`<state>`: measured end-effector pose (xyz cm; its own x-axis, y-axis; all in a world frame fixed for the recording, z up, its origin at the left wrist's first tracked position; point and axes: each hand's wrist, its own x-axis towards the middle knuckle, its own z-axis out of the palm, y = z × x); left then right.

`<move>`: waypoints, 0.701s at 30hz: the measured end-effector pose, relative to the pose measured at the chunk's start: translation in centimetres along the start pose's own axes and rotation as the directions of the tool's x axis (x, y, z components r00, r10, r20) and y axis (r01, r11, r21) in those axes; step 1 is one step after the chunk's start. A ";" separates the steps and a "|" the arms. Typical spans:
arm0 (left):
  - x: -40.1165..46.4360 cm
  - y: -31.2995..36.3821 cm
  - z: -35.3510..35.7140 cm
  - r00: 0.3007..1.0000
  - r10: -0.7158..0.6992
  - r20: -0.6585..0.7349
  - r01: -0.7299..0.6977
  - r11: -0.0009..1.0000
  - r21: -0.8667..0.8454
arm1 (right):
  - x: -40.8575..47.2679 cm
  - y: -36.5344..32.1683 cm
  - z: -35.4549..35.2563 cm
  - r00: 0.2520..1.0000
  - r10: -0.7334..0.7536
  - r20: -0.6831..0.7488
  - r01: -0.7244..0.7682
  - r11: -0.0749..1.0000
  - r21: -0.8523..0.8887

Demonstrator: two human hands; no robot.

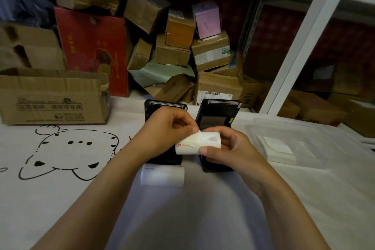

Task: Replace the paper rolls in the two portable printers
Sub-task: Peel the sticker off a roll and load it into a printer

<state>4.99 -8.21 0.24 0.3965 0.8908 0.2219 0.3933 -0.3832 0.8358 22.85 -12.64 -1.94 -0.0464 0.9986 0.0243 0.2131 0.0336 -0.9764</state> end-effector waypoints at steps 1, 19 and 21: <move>0.0 0.1 0.0 1.000 0.018 -0.008 -0.018 1.000 0.011 | 0.0 0.0 0.0 1.000 0.014 0.000 -0.014 1.000 0.025; 0.1 0.3 0.0 0.994 0.023 -0.111 -0.033 0.996 -0.086 | -0.2 -0.6 0.5 0.999 0.031 0.031 -0.037 0.972 0.232; 0.0 0.3 -0.1 0.997 -0.007 -0.073 0.002 0.998 -0.070 | -0.2 -0.6 0.4 0.999 0.022 0.033 -0.029 0.971 0.237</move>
<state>5.08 -8.29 0.55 0.3321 0.9090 0.2518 0.3352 -0.3632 0.8693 22.36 -12.90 -1.44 -0.0741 0.9972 -0.0042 -0.0234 -0.0060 -0.9997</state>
